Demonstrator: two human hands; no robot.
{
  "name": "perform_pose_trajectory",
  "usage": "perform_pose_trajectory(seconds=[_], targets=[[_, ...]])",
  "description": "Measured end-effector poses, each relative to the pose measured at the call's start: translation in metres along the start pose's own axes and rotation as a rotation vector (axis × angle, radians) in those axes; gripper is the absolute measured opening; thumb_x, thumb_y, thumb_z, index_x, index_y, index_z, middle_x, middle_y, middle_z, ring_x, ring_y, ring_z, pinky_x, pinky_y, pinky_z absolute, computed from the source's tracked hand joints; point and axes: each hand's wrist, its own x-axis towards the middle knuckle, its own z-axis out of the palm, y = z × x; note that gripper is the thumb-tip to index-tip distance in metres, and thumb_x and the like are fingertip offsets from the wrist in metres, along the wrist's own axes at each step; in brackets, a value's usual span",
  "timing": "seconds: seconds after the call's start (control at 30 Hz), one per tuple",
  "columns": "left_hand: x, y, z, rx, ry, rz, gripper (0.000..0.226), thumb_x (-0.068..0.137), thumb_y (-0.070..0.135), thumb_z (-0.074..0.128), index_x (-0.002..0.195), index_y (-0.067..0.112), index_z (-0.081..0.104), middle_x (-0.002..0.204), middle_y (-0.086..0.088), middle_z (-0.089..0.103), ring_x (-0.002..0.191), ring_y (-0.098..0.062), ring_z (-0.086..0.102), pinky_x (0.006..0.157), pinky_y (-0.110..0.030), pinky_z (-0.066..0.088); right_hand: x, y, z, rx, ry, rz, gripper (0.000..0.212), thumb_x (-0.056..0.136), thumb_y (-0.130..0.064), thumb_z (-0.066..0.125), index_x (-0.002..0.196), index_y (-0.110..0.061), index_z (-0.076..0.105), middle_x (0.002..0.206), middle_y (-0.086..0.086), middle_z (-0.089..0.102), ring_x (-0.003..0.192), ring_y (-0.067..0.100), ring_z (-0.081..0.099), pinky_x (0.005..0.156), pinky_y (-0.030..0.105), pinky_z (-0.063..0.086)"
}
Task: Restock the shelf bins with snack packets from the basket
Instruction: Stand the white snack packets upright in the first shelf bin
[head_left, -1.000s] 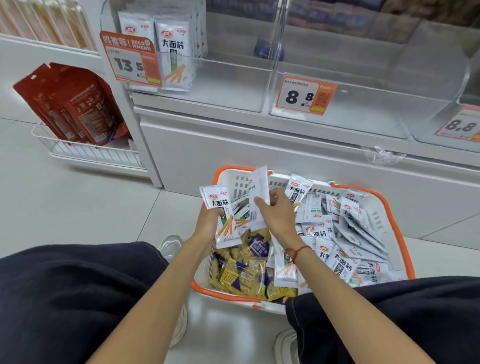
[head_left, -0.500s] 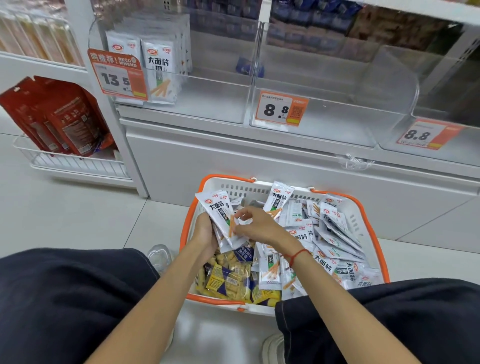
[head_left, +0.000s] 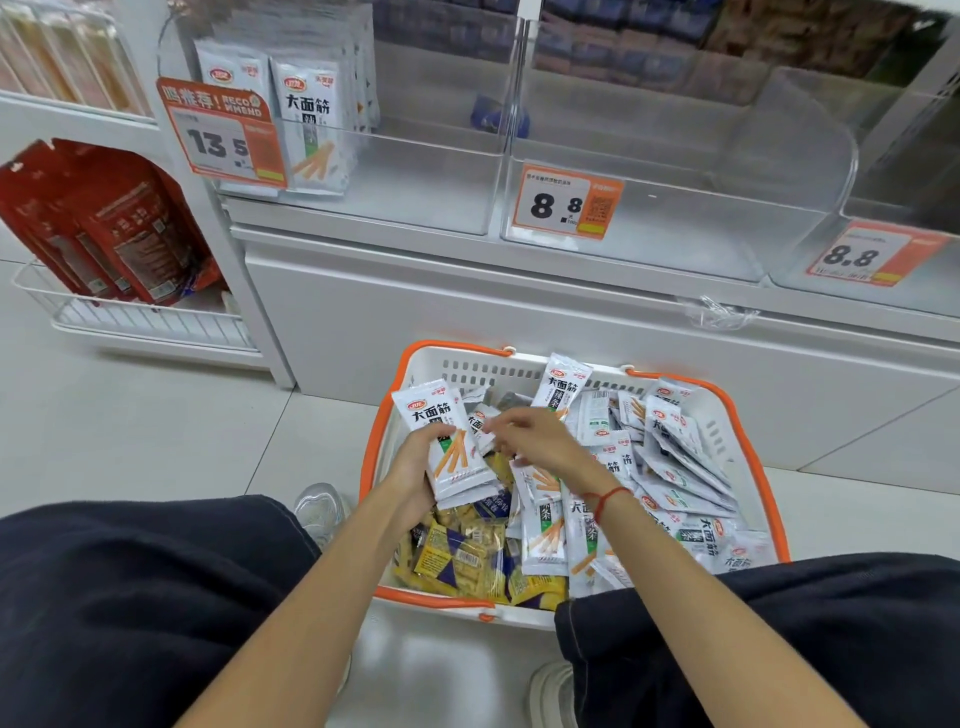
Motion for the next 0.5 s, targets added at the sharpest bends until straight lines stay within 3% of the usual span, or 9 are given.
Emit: perform_pose_trajectory(seconds=[0.07, 0.13, 0.17, 0.23, 0.3, 0.37, 0.5], targets=[[-0.001, 0.001, 0.001, -0.042, -0.011, -0.058, 0.010, 0.093, 0.012, 0.049, 0.096, 0.012, 0.058, 0.079, -0.010, 0.065, 0.068, -0.024, 0.062, 0.069, -0.037, 0.052, 0.012, 0.014, -0.024, -0.158, 0.201, 0.044, 0.031, 0.096, -0.027, 0.052, 0.120, -0.009, 0.059, 0.115, 0.013, 0.063, 0.081, 0.019, 0.057, 0.076, 0.030, 0.049], [0.000, 0.000, 0.003, -0.074, -0.038, -0.093, 0.015, 0.093, 0.014, 0.045, 0.101, 0.012, 0.057, 0.088, -0.012, 0.065, 0.075, -0.026, 0.061, 0.079, -0.042, 0.051, 0.023, 0.037, -0.040, -0.316, 0.351, 0.130, 0.046, 0.094, -0.025, 0.053, 0.134, -0.005, 0.044, 0.133, 0.016, 0.051, 0.110, 0.028, 0.053, 0.093, 0.035, 0.041], [0.001, 0.000, 0.004, -0.091, -0.053, -0.103, 0.018, 0.093, 0.014, 0.043, 0.106, 0.012, 0.056, 0.093, -0.013, 0.064, 0.078, -0.027, 0.061, 0.082, -0.044, 0.049, 0.028, 0.051, -0.044, -0.334, 0.381, 0.188, 0.056, 0.094, -0.027, 0.054, 0.139, -0.001, 0.035, 0.141, 0.019, 0.041, 0.126, 0.032, 0.041, 0.102, 0.037, 0.035], [0.004, -0.002, 0.005, -0.101, -0.067, -0.108, 0.022, 0.093, 0.013, 0.041, 0.112, 0.011, 0.053, 0.100, -0.015, 0.063, 0.082, -0.029, 0.061, 0.082, -0.045, 0.049, 0.033, 0.074, -0.044, -0.324, 0.408, 0.325, 0.068, 0.094, -0.035, 0.052, 0.142, 0.005, 0.027, 0.149, 0.023, 0.026, 0.139, 0.035, 0.022, 0.110, 0.041, 0.025], [0.006, -0.003, 0.006, -0.093, -0.066, -0.108, 0.027, 0.094, 0.010, 0.043, 0.119, 0.010, 0.052, 0.105, -0.015, 0.064, 0.084, -0.029, 0.062, 0.080, -0.045, 0.051, 0.034, 0.091, -0.041, -0.369, 0.439, 0.394, 0.065, 0.094, -0.043, 0.049, 0.136, 0.005, 0.038, 0.149, 0.020, 0.024, 0.138, 0.035, 0.019, 0.109, 0.045, 0.028], [0.008, -0.003, 0.005, -0.088, -0.065, -0.102, 0.033, 0.095, 0.010, 0.046, 0.128, 0.009, 0.052, 0.114, -0.016, 0.064, 0.087, -0.029, 0.063, 0.083, -0.046, 0.051, 0.033, 0.096, -0.039, -0.391, 0.519, 0.346, 0.059, 0.091, -0.043, 0.055, 0.131, 0.000, 0.049, 0.145, 0.017, 0.031, 0.135, 0.035, 0.024, 0.105, 0.045, 0.033], [0.010, -0.002, -0.005, -0.084, -0.080, -0.079, 0.036, 0.095, 0.015, 0.048, 0.130, 0.012, 0.054, 0.127, -0.015, 0.062, 0.112, -0.036, 0.060, 0.099, -0.053, 0.045, 0.033, 0.079, -0.028, -0.229, 0.802, 0.233, 0.041, 0.086, -0.032, 0.066, 0.119, -0.009, 0.063, 0.132, 0.014, 0.052, 0.123, 0.032, 0.043, 0.099, 0.039, 0.037]])
